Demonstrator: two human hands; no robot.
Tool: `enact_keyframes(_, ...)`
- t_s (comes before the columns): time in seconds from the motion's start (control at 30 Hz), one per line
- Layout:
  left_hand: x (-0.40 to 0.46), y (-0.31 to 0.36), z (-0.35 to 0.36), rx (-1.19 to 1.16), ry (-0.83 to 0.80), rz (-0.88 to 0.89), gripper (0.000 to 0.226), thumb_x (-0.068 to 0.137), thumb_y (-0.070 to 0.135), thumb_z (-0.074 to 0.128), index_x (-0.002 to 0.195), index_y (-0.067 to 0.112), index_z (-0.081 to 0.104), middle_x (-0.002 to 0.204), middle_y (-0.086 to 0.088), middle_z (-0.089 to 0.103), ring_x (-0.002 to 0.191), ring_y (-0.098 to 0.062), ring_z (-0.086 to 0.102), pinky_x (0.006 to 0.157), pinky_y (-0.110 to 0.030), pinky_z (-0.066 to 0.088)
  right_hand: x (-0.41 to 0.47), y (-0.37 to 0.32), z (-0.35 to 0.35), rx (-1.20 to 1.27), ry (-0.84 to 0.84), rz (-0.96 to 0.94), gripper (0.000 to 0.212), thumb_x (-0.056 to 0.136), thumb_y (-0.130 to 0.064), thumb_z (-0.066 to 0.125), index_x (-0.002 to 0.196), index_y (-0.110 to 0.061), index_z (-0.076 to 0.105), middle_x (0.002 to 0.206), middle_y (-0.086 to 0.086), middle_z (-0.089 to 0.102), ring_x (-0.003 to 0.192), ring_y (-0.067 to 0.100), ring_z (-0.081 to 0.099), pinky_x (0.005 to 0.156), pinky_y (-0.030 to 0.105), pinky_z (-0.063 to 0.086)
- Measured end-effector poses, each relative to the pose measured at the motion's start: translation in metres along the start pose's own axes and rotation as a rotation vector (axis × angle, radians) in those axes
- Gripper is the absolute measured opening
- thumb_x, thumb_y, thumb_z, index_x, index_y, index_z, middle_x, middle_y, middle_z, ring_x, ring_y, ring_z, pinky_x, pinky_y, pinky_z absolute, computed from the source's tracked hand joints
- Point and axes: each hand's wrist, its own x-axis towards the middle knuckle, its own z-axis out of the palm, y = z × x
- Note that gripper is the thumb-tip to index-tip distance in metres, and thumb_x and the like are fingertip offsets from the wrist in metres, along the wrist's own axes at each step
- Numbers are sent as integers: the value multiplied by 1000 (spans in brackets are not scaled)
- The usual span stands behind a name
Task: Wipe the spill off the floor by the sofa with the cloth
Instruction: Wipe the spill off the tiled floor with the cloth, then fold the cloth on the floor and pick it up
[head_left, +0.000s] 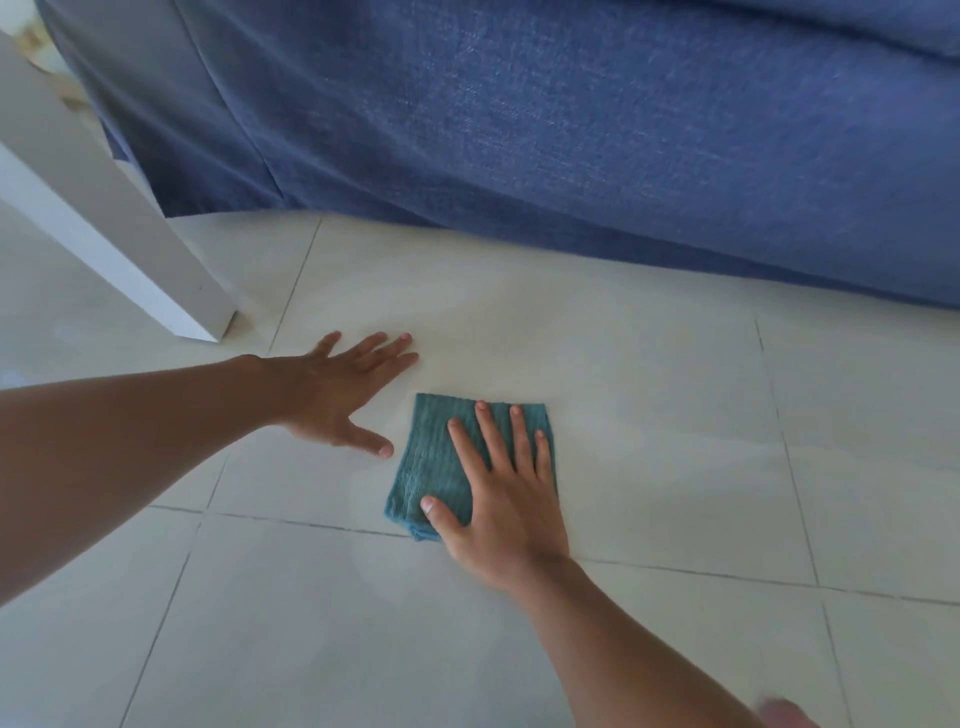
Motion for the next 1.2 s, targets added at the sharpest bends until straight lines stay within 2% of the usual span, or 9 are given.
enact_keyframes(0.07, 7, 7, -11, 19, 62, 24, 94, 84, 79, 25, 159, 29, -3, 164, 7, -23, 151, -14, -19, 124, -48, -4, 5, 2, -5, 187, 97, 13, 63, 96, -49, 44, 154, -27, 38, 168, -4, 23, 157, 25, 9, 126, 48, 9)
enact_keyframes(0.17, 20, 20, -21, 87, 140, 56, 63, 97, 62, 36, 152, 33, 29, 167, 8, -10, 153, -11, -6, 125, -43, 5, 16, 16, -15, 313, 356, 56, 47, 93, -14, 54, 140, -12, 57, 149, 9, 49, 138, 27, 44, 115, 41, 40)
enact_keyframes(0.4, 20, 46, -35, 152, 224, 35, 38, 96, 50, 51, 127, 29, 58, 139, 8, 48, 121, -19, 54, 101, -36, 42, 30, 36, -39, 117, 91, 247, 49, 95, -11, 50, 142, -24, 53, 125, 3, 57, 117, 27, 43, 100, 38, 36)
enact_keyframes(0.67, 13, 46, -31, -216, 229, 108, 12, 94, 37, 61, 98, 27, 59, 108, 8, 63, 105, -14, 58, 85, -31, 47, 36, 36, -50, 442, 222, 288, 26, 89, -4, 56, 102, -17, 74, 105, 1, 69, 88, 17, 63, 78, 30, 52)
enact_keyframes(0.73, 8, 40, -43, -358, 354, 91, 10, 91, 30, 67, 89, 23, 60, 95, 8, 66, 94, -15, 65, 78, -28, 49, 42, 34, -64, 532, 284, 280, 25, 88, -3, 57, 99, -16, 76, 98, -3, 74, 74, 13, 65, 69, 23, 52)
enact_keyframes(0.87, -6, 26, -82, -554, 673, 16, 12, 88, 22, 71, 87, 14, 62, 88, 4, 68, 83, -19, 70, 77, -38, 58, 63, 28, -99, 611, 593, 156, 21, 85, 0, 63, 92, -14, 76, 90, -1, 74, 84, 9, 65, 78, 10, 46)
enact_keyframes(1.0, -14, 18, -105, -381, 862, 61, 10, 88, 19, 69, 91, 12, 61, 88, 0, 72, 81, -22, 68, 78, -44, 58, 77, 25, -121, 576, 709, -1, 20, 84, 2, 65, 93, -11, 76, 90, 2, 71, 79, 10, 61, 72, 9, 43)
enact_keyframes(1.1, -13, 17, -99, -292, 801, 55, 10, 88, 24, 67, 95, 18, 63, 93, 2, 71, 86, -23, 65, 78, -42, 56, 75, 31, -117, 489, 669, -34, 21, 82, 0, 66, 95, -12, 77, 92, 3, 72, 81, 15, 64, 75, 20, 49)
enact_keyframes(1.2, -11, 24, -74, -126, 551, 75, 7, 89, 31, 62, 94, 27, 60, 100, 7, 70, 93, -21, 63, 81, -35, 51, 54, 39, -93, 450, 512, 27, 19, 78, -9, 63, 88, -17, 77, 87, 0, 74, 79, 19, 68, 75, 33, 56)
